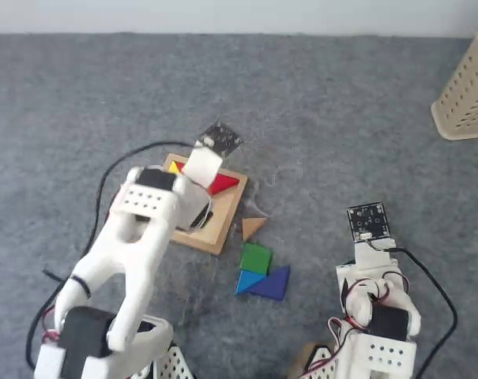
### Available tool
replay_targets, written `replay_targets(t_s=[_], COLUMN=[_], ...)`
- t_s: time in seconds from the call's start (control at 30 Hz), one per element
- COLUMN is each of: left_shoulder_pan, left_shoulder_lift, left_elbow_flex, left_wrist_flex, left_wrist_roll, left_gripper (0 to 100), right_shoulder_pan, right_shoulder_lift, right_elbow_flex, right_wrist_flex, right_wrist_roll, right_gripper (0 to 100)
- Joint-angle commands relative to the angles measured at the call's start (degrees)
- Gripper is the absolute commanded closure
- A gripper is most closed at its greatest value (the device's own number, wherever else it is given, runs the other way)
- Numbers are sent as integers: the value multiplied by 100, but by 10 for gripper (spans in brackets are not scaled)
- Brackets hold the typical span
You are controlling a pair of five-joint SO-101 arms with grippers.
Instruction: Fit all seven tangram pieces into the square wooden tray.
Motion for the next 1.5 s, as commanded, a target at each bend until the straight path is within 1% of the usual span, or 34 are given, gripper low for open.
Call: replay_targets(t_s=[0.0,0.13,0.23,0.47,0.73,0.87,0.97,1.23,1.3,1.37,1.47], left_shoulder_pan=[-9,0,0,343,501,642,905,1521,1635,1679,1653], left_shoulder_lift=[-193,97,360,993,1099,1116,1160,1160,1160,1169,1169], left_elbow_flex=[532,558,409,40,48,22,22,22,-22,-127,-127], left_wrist_flex=[-888,-1459,-1741,-1767,-1697,-1609,-1609,-1618,-1644,-1609,-1609], left_wrist_roll=[-44,-35,-53,-35,-9,316,369,396,563,747,800], left_gripper=[949,949,949,949,944,899,877,875,874,874,874], right_shoulder_pan=[66,66,66,66,66,66,66,66,66,66,66], right_shoulder_lift=[-84,-84,-84,-84,-84,-84,-84,-84,-84,-84,-84], right_elbow_flex=[35,35,35,35,35,35,35,35,35,35,35], right_wrist_flex=[-75,-75,-75,-75,-75,-75,-75,-75,-75,-75,-75], right_wrist_roll=[62,62,62,62,62,62,62,62,62,62,62], right_gripper=[992,992,992,992,992,992,992,992,992,992,992])
